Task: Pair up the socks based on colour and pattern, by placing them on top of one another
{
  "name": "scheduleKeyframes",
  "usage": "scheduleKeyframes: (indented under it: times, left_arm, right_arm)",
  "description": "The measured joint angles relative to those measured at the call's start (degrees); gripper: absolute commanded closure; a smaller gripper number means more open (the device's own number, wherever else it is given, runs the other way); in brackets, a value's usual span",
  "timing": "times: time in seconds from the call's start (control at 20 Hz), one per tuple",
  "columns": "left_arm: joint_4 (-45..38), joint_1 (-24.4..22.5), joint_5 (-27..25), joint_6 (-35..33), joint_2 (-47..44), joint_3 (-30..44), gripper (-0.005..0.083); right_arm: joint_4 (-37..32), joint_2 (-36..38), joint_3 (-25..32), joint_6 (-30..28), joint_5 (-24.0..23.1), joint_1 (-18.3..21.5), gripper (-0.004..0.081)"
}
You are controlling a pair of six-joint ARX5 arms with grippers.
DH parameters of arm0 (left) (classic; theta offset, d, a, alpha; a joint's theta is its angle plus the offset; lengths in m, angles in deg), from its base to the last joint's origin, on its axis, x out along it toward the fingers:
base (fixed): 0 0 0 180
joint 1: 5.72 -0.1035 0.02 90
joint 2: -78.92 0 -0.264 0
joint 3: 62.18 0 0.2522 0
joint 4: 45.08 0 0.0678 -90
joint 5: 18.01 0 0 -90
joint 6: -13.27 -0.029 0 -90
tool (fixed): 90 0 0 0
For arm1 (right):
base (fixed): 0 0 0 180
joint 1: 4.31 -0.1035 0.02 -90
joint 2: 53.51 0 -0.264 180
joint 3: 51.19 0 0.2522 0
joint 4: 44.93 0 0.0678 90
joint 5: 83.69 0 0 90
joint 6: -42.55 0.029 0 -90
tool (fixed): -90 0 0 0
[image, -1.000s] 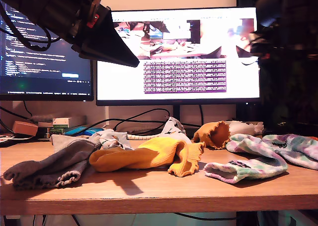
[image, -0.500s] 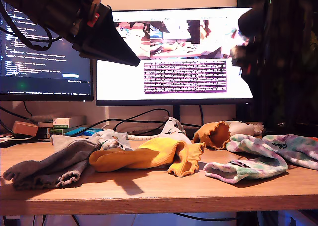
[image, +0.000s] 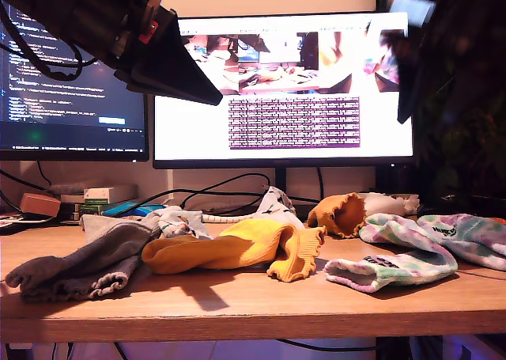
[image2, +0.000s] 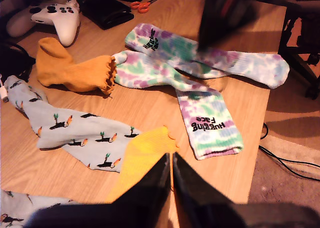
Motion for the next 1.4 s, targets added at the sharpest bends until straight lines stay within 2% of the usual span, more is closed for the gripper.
scheduleKeyframes:
  times: [0.15, 0.25, 0.5, 0.65, 0.75, 0.9, 1.15, 1.25, 1.4]
  left_arm:
    - [0.0, 0.0, 0.0, 0.0, 0.0, 0.0, 0.0797]
    - [0.0, 0.0, 0.0, 0.0, 0.0, 0.0, 0.0797]
    - [0.0, 0.0, 0.02, 0.0, 0.0, 0.0, 0.0797]
    - [0.02, 0.0, 0.0, 0.02, 0.0, 0.0, 0.0797]
    - [0.07, 0.0, 0.0, 0.02, 0.0, 0.0, 0.0797]
    - [0.09, 0.0, 0.0, 0.24, 0.0, 0.0, 0.0797]
    - [0.11, 0.0, 0.02, 0.68, 0.0, 0.0, 0.0797]
    - [0.13, 0.0, 0.0, 1.31, 0.0, 0.0, 0.0797]
    - [0.2, 0.0, 0.0, 1.46, 0.0, 0.0, 0.0797]
  right_arm:
    - [-2.64, 2.45, 8.52, 1.2, 0.02, 0.0, 0.0313]
    - [-4.17, 0.98, 10.93, -0.2, 0.11, -0.02, 0.0314]
    - [-15.02, -1.16, 10.34, -4.7, 0.22, -1.53, 0.0314]
    - [-19.8, -8.02, 8.7, -6.01, 0.39, -1.55, 0.0314]
    - [-17.73, -13.6, 5.7, -6.01, 0.33, -1.53, 0.0314]
    - [-10.21, -20.55, -2.27, -5.84, -1.6, -1.62, 0.0314]
    - [-0.68, -26.25, -14.45, -4.68, -1.84, -1.88, 0.0366]
    - [1.92, -28.22, -16.83, -4.68, -2.51, -1.88, 0.0366]
    - [2.95, -31.58, -16.92, -4.68, -2.95, -1.88, 0.0366]
